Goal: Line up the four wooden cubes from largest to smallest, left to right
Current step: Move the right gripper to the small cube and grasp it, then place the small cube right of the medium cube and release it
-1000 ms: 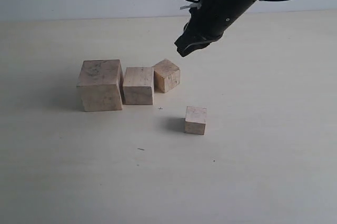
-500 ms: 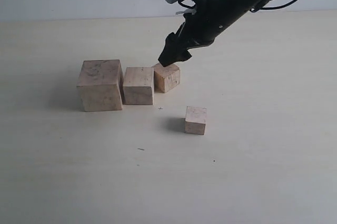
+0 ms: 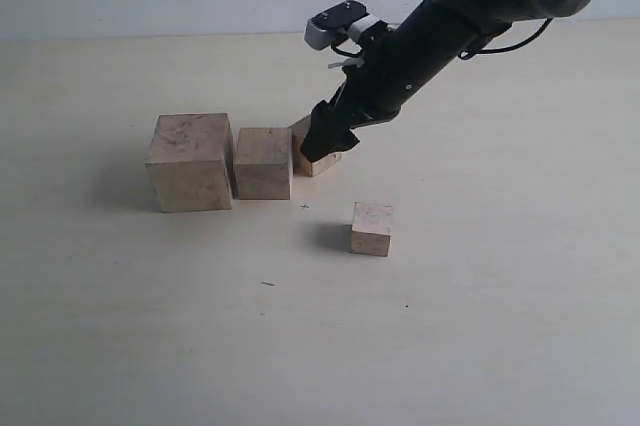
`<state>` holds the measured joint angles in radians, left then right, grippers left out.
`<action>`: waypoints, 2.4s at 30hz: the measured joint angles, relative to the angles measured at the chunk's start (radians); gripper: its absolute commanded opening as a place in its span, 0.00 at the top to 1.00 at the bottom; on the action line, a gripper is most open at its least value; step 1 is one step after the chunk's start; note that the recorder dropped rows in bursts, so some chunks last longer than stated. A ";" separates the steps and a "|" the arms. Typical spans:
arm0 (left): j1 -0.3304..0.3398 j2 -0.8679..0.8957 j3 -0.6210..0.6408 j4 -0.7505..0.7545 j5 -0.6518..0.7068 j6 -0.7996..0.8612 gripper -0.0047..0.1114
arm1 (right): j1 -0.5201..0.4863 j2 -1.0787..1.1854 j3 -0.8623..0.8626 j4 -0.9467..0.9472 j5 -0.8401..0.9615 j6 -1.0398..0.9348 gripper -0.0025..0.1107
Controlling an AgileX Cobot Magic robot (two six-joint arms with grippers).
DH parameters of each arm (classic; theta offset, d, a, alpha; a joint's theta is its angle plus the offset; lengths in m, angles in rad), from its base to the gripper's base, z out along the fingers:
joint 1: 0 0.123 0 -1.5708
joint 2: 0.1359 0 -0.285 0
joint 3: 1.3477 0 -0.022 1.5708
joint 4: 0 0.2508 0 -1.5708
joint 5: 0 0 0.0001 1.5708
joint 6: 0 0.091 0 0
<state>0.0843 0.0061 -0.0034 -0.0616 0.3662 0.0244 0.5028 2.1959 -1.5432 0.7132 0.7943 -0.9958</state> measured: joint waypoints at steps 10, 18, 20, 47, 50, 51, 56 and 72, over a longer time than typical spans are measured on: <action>0.000 0.000 0.000 0.000 0.000 0.000 0.96 | 0.004 0.064 0.000 0.074 -0.072 -0.055 0.27; 0.000 0.000 0.000 0.000 0.000 0.000 0.96 | 0.008 0.081 0.000 0.109 -0.098 -0.076 0.98; 0.000 0.000 0.000 0.000 0.000 0.000 0.96 | 0.008 0.068 0.000 0.034 -0.073 -0.076 0.98; 0.000 0.000 0.000 0.000 0.000 0.000 0.96 | 0.008 0.021 0.000 -0.074 0.108 -0.482 0.98; 0.000 0.000 0.000 0.000 0.000 0.000 0.96 | 0.008 0.021 0.000 -0.074 0.108 -0.515 0.98; 0.000 0.000 0.000 0.000 0.000 0.000 0.96 | 0.008 0.021 0.000 -0.074 0.108 -0.528 0.98; 0.000 0.000 0.000 0.000 0.000 0.000 0.96 | 0.008 0.021 0.000 -0.070 0.094 -0.538 0.98; 0.000 0.000 0.000 0.000 0.000 0.000 0.96 | 0.062 0.057 0.000 -0.026 -0.016 -0.538 0.98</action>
<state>0.0843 0.0061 -0.0034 -0.0616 0.3662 0.0244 0.5649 2.2529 -1.5432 0.6875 0.7781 -1.5341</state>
